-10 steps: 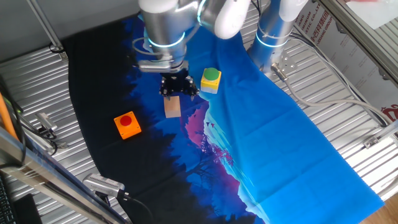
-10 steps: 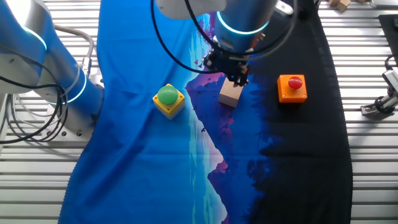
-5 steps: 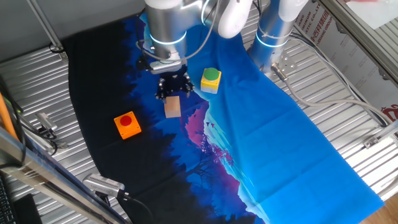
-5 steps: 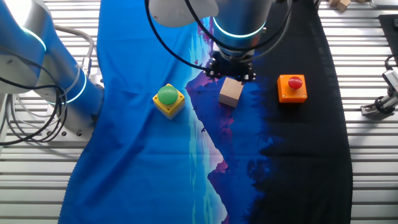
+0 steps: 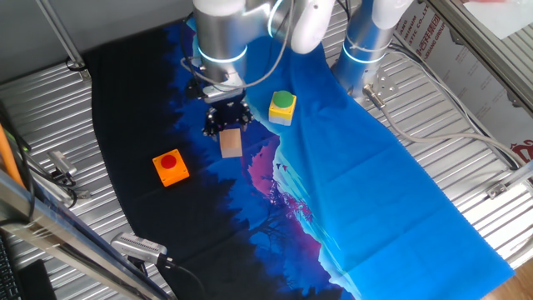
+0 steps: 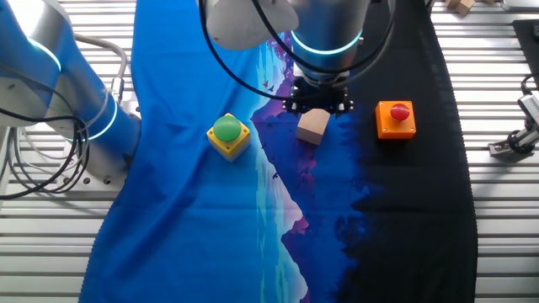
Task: Pick up the small block on the left and move it to the right
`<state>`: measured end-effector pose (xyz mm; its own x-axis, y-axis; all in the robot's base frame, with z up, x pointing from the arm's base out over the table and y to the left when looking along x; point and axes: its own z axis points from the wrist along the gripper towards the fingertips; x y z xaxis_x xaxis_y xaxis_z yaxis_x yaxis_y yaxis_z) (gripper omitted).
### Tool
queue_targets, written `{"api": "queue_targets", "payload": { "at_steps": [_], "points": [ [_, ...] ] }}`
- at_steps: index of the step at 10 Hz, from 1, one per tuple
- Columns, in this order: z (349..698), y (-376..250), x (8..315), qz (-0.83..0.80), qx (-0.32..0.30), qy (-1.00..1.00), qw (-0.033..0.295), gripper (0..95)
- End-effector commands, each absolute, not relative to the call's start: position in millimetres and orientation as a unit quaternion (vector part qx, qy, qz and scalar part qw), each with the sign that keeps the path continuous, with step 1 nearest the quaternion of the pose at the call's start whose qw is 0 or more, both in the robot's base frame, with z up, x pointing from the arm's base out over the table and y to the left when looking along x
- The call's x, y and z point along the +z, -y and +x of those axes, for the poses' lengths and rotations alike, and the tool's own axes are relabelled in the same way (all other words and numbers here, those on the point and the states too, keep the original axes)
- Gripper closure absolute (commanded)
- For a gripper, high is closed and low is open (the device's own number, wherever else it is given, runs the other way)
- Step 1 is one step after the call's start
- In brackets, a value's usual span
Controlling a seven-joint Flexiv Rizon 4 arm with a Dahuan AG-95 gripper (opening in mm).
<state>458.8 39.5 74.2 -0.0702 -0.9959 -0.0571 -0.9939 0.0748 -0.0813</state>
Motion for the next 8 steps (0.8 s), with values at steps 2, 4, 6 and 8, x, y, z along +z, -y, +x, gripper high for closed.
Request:
{"api": "queue_targets", "payload": {
  "at_steps": [2,4,6,8],
  "points": [
    [459.9,-41.3,59.3,-0.516,-0.010,-0.857,0.016,19.0],
    [460.0,-41.7,59.0,-0.488,-0.013,-0.872,0.012,19.0],
    [459.9,-42.3,58.3,-0.475,-0.011,-0.880,0.015,19.0],
    [459.9,-43.4,57.3,-0.468,-0.011,-0.883,0.021,19.0]
  ]
}}
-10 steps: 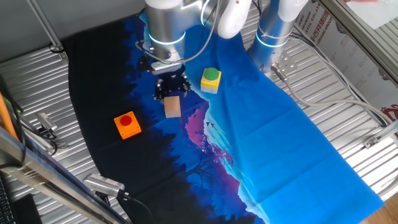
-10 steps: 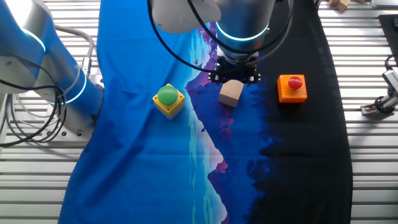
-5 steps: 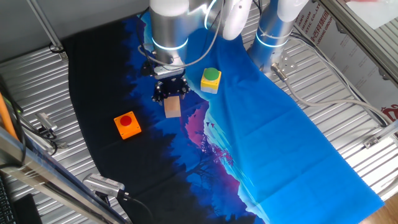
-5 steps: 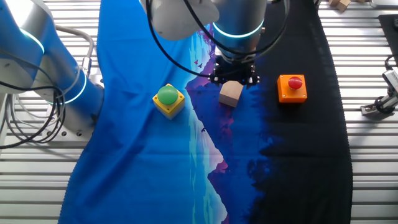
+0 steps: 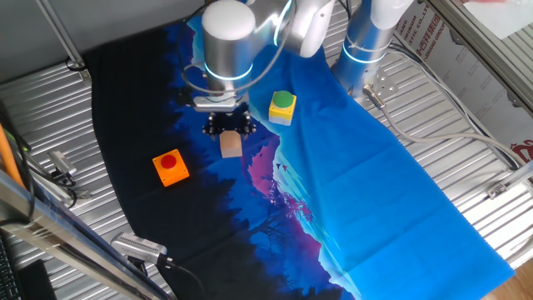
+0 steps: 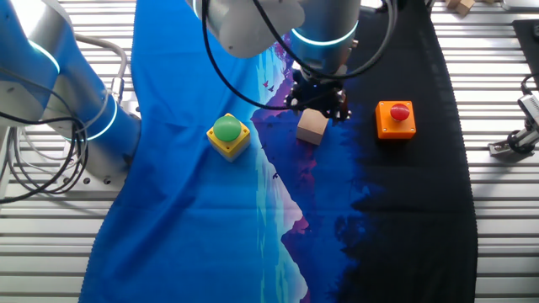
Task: Pick up the small block on the left and move it to the right
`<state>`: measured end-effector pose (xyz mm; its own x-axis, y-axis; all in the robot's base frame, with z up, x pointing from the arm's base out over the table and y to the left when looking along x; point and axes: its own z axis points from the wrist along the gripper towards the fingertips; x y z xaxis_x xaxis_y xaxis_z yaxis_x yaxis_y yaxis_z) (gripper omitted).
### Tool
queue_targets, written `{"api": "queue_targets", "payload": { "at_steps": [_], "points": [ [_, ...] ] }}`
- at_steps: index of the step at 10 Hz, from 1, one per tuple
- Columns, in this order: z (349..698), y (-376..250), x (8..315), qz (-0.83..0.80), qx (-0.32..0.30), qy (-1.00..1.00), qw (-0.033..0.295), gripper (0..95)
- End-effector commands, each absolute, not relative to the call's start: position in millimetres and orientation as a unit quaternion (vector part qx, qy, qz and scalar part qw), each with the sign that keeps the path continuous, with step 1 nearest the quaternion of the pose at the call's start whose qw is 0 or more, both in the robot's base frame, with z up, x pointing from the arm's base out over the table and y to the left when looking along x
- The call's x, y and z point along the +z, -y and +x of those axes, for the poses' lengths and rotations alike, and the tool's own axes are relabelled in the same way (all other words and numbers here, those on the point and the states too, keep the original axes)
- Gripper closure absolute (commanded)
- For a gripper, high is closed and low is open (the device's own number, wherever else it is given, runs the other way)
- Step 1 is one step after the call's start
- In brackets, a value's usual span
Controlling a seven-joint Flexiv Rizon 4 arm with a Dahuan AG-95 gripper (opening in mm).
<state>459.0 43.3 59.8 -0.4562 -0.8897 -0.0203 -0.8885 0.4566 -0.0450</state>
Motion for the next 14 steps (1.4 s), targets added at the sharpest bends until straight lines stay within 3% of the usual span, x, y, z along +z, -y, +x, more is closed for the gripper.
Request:
{"api": "queue_targets", "payload": {
  "at_steps": [1,7,8,9,12,13,14],
  "points": [
    [459,-45,56,-0.466,-0.014,-0.884,0.020,19.0],
    [451,-51,46,-0.465,-0.022,-0.885,0.022,19.0],
    [451,-51,46,-0.462,-0.022,-0.886,0.022,38.0],
    [451,-51,46,-0.456,-0.022,-0.889,0.022,76.0],
    [451,-51,46,-0.445,-0.018,-0.895,0.023,76.0],
    [451,-50,47,-0.439,-0.015,-0.898,0.024,95.0],
    [451,-50,47,-0.438,-0.003,-0.899,0.023,95.0]
  ]
}}
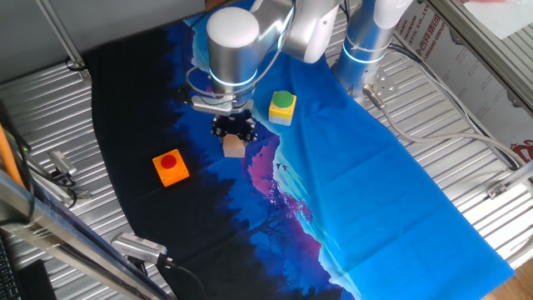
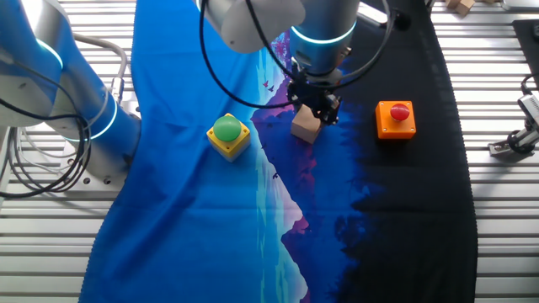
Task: Pick up the small block on the left and move it to the right
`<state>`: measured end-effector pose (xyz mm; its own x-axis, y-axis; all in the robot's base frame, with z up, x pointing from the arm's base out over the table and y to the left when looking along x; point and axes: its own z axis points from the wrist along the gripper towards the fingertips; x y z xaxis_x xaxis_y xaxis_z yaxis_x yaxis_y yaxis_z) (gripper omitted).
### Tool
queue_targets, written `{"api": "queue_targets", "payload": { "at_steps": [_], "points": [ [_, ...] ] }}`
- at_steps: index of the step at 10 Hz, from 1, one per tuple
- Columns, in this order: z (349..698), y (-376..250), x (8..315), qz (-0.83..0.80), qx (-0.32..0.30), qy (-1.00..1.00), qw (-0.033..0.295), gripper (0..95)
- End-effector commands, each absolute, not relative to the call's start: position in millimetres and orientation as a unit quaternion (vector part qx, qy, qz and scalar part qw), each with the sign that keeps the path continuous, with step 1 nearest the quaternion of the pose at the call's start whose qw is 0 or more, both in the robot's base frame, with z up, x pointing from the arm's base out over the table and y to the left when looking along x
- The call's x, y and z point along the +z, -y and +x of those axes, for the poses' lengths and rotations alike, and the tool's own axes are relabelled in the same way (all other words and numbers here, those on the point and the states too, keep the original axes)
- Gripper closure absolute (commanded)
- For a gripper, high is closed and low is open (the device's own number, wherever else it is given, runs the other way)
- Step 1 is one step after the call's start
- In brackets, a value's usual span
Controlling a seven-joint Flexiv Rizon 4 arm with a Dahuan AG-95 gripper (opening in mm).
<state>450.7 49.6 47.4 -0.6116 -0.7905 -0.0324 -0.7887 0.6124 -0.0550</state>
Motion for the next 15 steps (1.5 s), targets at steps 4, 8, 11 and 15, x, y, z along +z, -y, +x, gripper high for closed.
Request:
{"api": "queue_targets", "payload": {
  "at_steps": [4,8,11,15],
  "points": [
    [451,-39,62,-0.432,-0.038,-0.901,0.003,95.0],
    [446,-35,88,-0.388,-0.031,-0.921,-0.004,95.0],
    [430,-35,99,-0.366,-0.024,-0.930,-0.003,95.0],
    [411,-62,126,-0.300,-0.008,-0.954,-0.027,95.0]
  ]
}}
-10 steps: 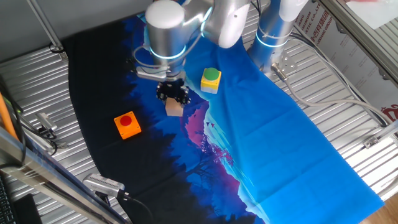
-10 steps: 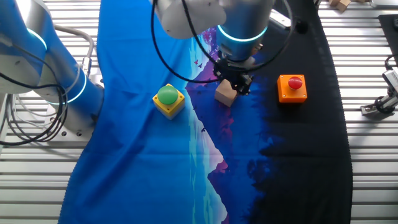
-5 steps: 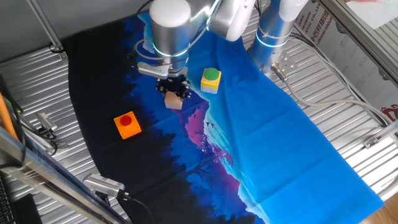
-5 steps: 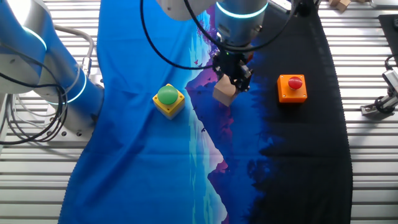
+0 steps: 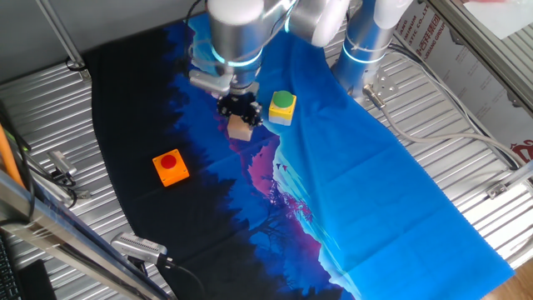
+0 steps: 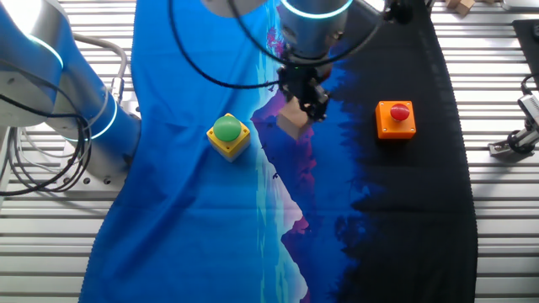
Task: Pick up the small block on the left and move it to the right
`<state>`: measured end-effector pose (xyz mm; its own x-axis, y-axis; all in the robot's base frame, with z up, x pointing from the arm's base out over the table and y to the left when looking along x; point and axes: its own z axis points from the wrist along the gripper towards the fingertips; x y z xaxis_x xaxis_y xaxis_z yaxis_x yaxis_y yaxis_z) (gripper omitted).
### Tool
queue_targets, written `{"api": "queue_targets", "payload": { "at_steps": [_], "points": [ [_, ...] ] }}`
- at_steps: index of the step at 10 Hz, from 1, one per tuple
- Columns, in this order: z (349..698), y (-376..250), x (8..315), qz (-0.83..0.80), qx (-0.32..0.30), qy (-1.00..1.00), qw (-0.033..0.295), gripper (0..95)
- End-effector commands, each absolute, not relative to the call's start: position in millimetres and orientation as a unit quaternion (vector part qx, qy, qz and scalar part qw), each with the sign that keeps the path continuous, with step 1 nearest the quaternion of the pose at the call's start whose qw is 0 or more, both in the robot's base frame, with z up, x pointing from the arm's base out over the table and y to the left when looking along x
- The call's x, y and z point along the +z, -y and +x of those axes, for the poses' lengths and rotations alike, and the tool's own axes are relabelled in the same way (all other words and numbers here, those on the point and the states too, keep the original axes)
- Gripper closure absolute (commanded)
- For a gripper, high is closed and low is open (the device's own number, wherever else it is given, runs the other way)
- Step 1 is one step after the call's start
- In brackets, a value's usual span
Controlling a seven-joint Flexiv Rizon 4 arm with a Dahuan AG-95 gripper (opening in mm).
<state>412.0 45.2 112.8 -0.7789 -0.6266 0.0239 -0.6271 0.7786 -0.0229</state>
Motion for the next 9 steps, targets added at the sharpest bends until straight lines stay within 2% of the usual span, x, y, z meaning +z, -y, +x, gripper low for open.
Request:
{"api": "queue_targets", "payload": {
  "at_steps": [1,4,9],
  "points": [
    [412,-69,133,0.285,0.008,0.958,0.030,95.0],
    [407,-109,148,0.194,-0.001,0.980,0.037,95.0],
    [376,-156,130,0.100,-0.002,0.995,0.025,95.0]
  ]
}}
